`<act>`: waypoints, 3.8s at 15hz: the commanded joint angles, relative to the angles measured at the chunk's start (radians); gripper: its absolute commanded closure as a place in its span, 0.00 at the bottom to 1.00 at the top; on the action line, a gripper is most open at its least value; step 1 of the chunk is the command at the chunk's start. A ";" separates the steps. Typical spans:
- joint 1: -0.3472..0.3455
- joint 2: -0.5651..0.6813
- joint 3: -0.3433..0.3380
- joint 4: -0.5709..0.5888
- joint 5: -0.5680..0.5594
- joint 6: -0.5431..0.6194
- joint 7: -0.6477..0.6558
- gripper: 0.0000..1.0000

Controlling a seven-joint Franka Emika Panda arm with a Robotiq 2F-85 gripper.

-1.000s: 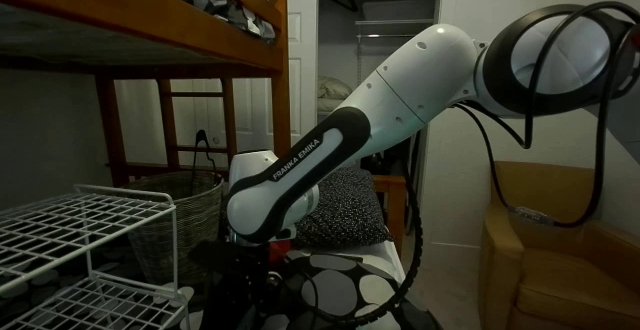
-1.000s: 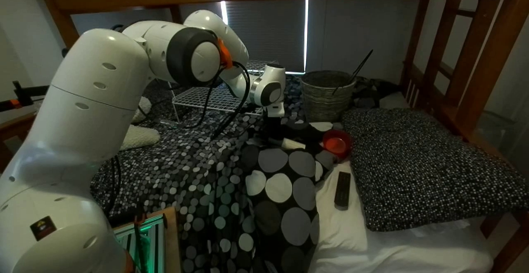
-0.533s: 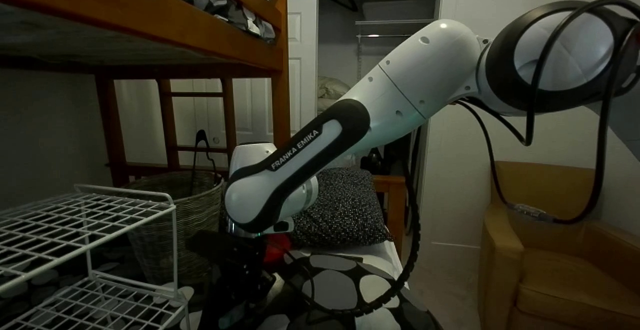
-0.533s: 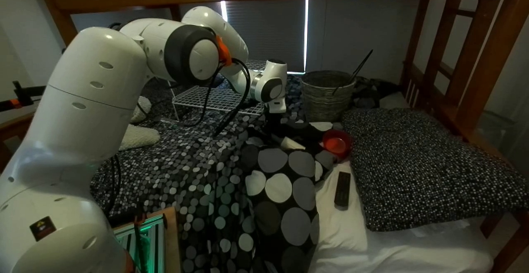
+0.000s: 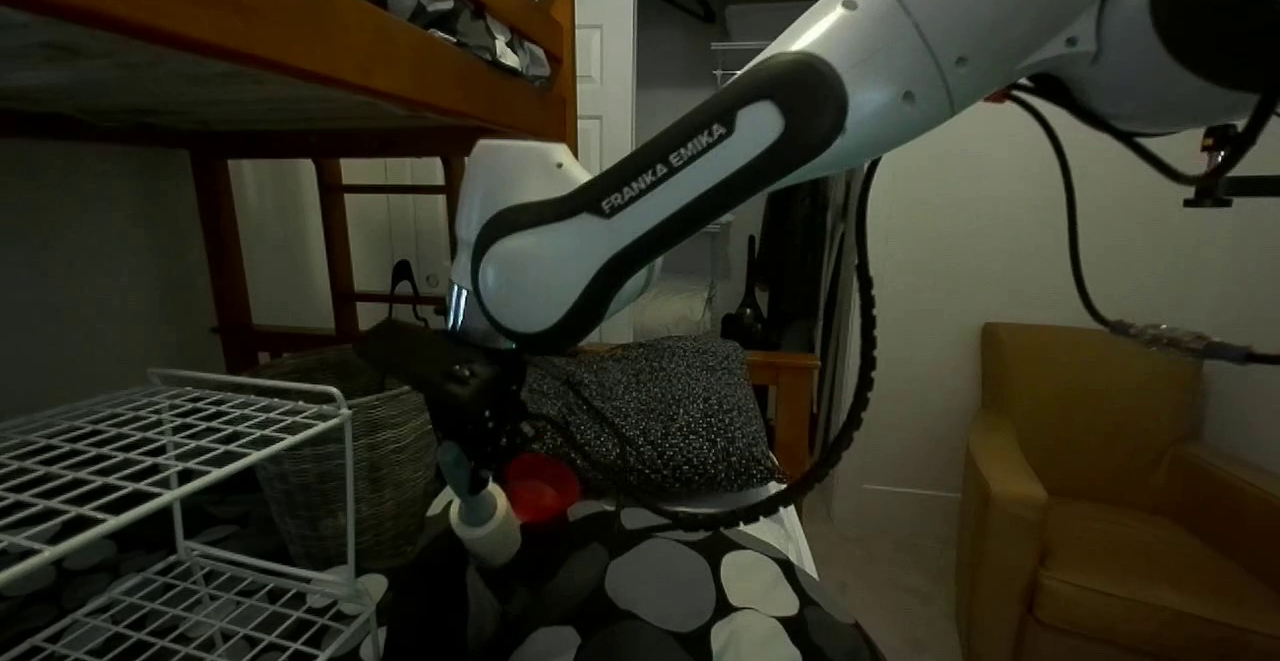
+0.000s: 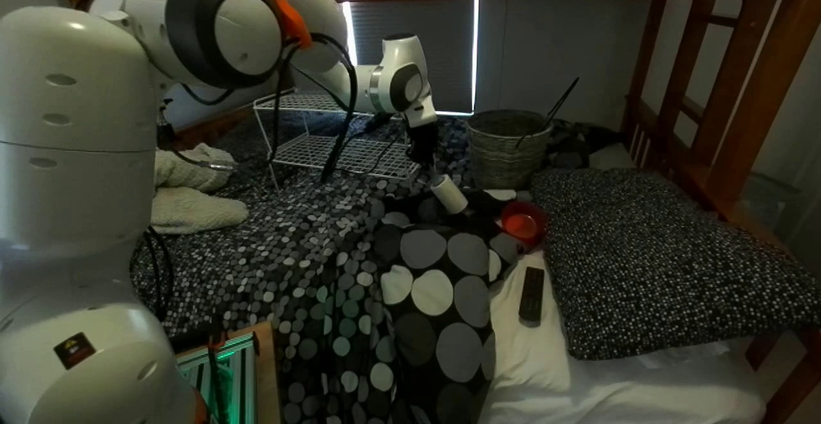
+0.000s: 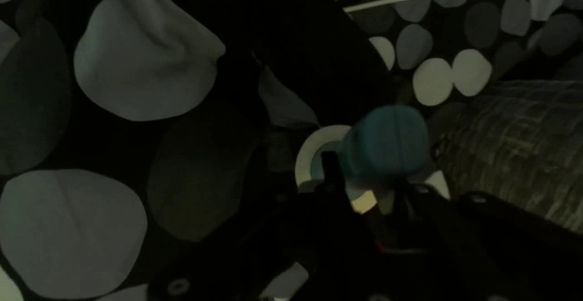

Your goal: Put the lint roller on the top shelf of the rack

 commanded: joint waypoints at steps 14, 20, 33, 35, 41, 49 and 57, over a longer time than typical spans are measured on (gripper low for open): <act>0.037 -0.230 0.171 -0.066 -0.955 0.132 0.327 0.94; 0.081 -0.172 0.244 -0.013 -1.266 0.080 0.301 0.94; 0.058 -0.145 0.281 -0.025 -1.327 0.128 0.213 0.94; 0.054 -0.130 0.293 -0.032 -1.282 0.173 0.164 0.94; 0.062 -0.127 0.292 -0.037 -1.186 0.189 0.045 0.94; 0.062 -0.208 0.274 -0.041 -1.231 0.167 0.120 0.42; -0.037 -0.528 0.271 -0.313 -1.217 0.211 0.059 0.00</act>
